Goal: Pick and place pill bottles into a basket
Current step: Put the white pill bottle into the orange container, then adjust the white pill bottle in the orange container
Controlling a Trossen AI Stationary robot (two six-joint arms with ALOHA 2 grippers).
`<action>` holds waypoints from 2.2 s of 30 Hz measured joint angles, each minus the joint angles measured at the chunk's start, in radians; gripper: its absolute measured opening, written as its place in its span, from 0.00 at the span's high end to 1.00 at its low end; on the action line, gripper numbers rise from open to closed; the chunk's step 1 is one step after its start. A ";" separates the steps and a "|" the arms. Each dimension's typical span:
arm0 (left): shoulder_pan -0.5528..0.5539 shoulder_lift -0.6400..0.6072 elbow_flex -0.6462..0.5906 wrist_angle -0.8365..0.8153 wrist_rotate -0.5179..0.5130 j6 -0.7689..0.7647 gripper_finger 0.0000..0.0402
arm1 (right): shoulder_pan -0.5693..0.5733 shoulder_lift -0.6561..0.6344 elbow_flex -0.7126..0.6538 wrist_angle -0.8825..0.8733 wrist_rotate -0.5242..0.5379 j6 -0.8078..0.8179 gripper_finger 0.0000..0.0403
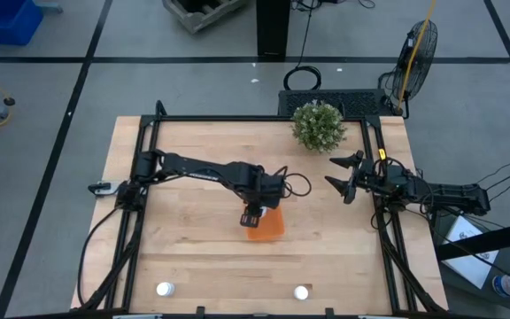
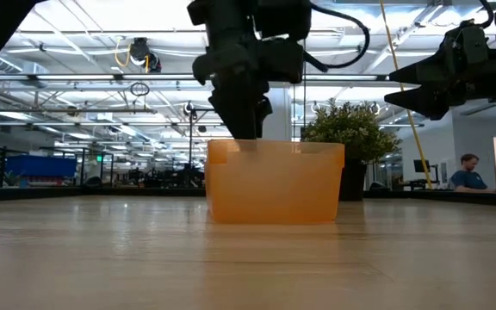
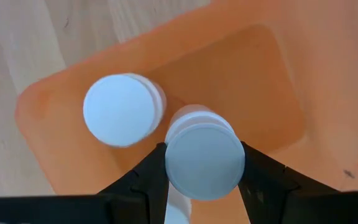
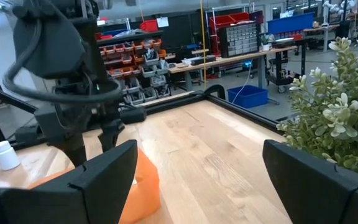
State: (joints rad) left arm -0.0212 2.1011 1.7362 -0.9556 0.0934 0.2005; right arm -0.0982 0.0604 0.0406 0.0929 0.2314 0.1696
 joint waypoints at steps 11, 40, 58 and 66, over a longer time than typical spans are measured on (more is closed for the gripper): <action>-0.002 0.009 -0.001 -0.030 -0.014 0.001 0.60 | 0.000 0.000 0.000 0.000 0.000 0.000 0.16; -0.065 -0.192 0.039 0.195 -0.104 -0.091 0.12 | 0.000 0.006 0.000 0.002 0.000 0.001 0.16; -0.057 -0.262 -0.055 0.171 -0.038 -0.122 0.15 | 0.000 0.018 0.000 0.000 0.001 0.047 0.16; -0.054 -0.242 -0.053 0.222 0.067 -0.516 0.19 | 0.000 0.018 0.000 0.000 0.002 0.028 0.16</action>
State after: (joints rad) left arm -0.0752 1.8595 1.6833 -0.7332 0.1603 -0.3154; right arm -0.0986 0.0780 0.0410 0.0930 0.2329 0.1978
